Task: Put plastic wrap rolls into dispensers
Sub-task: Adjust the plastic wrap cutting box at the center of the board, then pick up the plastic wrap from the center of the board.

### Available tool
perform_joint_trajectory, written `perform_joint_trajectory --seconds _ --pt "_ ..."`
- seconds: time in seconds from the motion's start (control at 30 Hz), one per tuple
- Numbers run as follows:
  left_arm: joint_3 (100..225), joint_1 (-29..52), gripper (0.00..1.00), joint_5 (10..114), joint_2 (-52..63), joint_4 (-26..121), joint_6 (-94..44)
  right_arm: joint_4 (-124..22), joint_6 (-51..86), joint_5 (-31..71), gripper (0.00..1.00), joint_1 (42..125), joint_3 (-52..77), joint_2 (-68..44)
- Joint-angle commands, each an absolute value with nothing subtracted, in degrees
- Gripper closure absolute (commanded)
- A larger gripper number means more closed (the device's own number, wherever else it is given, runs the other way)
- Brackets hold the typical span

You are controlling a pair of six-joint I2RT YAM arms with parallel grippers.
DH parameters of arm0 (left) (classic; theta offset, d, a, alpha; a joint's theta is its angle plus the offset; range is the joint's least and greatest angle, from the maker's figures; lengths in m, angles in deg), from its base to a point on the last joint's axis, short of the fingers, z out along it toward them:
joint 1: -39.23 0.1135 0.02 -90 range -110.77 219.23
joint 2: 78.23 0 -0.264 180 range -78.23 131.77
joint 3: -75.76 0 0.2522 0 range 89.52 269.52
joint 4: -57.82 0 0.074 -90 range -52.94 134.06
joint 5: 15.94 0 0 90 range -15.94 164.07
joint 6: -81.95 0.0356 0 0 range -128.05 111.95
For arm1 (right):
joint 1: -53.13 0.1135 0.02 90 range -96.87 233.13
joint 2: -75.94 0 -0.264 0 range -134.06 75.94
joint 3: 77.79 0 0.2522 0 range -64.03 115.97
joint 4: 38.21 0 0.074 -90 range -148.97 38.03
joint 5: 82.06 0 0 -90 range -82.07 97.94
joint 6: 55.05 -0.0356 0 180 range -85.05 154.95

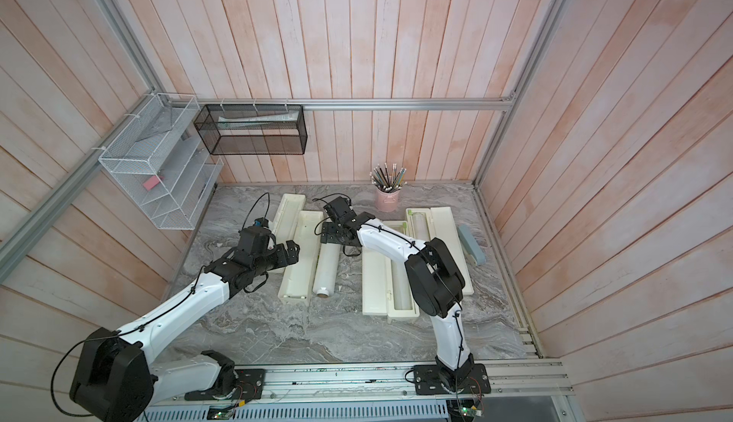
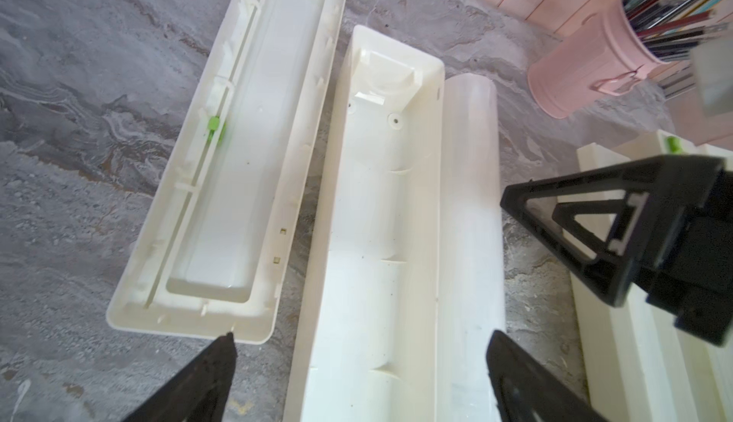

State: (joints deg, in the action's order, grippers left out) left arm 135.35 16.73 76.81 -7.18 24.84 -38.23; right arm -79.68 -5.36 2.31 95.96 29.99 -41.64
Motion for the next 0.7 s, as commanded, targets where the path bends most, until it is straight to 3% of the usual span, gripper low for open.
perform_joint_trajectory --seconds 0.0,0.27,0.67 --pt "134.3 17.9 0.00 74.5 -6.7 24.7 -36.3 -83.0 -7.1 2.5 0.08 96.9 33.5 -44.9" --pt "132.6 19.3 0.01 70.9 -2.7 27.6 -36.8 -85.9 -10.4 3.3 0.09 97.8 39.9 -52.5" --pt "130.1 19.2 0.04 66.7 0.0 32.6 -37.4 -97.8 -12.5 -0.2 0.23 97.9 47.1 -60.2"
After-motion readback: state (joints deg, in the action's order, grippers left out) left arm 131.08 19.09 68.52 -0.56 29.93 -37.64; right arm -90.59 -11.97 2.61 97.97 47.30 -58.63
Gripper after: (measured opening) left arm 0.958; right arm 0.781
